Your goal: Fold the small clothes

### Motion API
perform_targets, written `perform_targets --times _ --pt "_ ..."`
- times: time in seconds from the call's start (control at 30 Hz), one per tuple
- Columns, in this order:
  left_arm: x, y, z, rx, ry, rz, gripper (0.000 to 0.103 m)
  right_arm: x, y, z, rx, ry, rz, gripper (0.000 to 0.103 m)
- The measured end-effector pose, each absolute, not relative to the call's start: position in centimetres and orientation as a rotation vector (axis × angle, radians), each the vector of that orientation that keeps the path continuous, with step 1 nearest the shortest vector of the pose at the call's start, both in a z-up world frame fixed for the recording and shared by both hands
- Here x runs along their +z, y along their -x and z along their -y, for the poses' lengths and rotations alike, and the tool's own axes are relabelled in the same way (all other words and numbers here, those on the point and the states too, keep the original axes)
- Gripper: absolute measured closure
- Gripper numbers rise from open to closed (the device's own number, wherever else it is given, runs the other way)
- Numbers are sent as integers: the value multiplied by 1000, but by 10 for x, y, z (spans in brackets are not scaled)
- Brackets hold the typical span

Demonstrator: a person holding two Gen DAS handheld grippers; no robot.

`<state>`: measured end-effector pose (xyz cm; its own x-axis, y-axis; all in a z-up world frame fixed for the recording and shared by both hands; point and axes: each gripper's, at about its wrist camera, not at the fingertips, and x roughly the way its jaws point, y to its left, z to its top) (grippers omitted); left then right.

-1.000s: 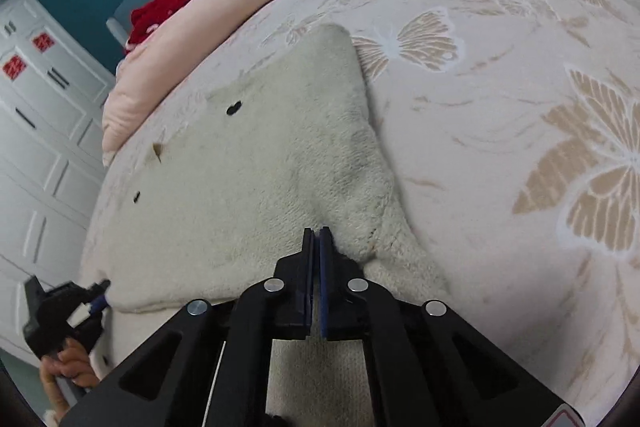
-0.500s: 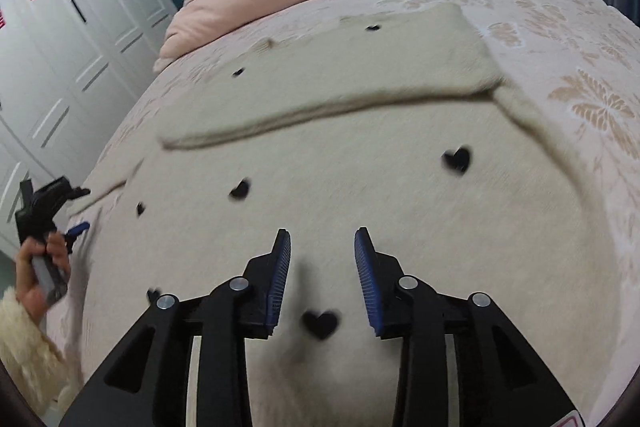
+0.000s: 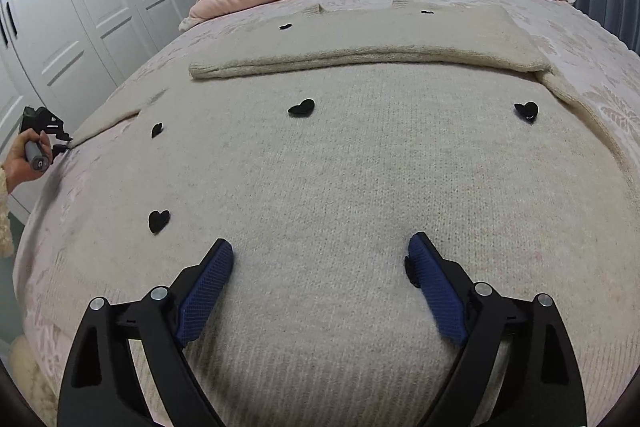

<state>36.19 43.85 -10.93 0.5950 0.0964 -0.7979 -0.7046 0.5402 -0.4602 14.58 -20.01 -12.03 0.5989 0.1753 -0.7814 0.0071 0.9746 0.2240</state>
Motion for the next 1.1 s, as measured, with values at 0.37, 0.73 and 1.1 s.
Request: perform_targets --times 0.37,0.73,1.1 --pt "44 -365 -182 -107 556 -622 94 -122 -143 207 127 -268 -900 16" --pt "-83 -276 5 -317 417 -964 58 -110 -145 228 171 -403 -914 16" --pt "-120 -233 -126 -114 644 -951 48 -86 -293 288 59 -682 -940 19"
